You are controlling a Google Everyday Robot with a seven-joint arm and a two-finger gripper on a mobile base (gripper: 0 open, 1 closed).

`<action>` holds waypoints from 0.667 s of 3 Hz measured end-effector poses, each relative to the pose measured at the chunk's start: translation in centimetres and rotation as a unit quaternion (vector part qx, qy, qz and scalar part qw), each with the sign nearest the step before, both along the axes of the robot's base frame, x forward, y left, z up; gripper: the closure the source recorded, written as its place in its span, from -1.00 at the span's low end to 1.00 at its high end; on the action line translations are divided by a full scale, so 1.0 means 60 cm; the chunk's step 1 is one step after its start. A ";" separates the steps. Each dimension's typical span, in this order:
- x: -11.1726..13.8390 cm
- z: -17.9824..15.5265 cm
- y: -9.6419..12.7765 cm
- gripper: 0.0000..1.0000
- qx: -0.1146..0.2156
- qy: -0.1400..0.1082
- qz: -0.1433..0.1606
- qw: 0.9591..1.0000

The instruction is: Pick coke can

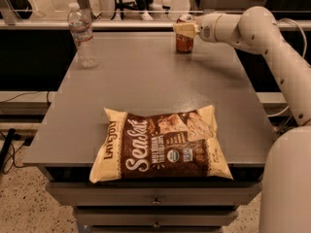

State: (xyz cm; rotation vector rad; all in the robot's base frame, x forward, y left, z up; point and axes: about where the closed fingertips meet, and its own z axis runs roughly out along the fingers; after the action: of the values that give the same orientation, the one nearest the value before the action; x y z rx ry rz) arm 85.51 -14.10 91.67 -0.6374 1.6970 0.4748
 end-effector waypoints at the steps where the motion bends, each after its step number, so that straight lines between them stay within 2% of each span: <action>1: 0.002 0.008 -0.005 0.46 0.006 -0.003 -0.009 1.000; 2: -0.021 0.054 0.006 0.91 0.020 -0.016 0.020 0.999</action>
Offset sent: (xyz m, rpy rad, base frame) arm -0.0447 0.0132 0.0686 0.0634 -0.0411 0.1746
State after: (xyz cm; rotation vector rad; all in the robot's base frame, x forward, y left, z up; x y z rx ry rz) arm 84.24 -13.76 94.91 -0.6471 1.6427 0.5235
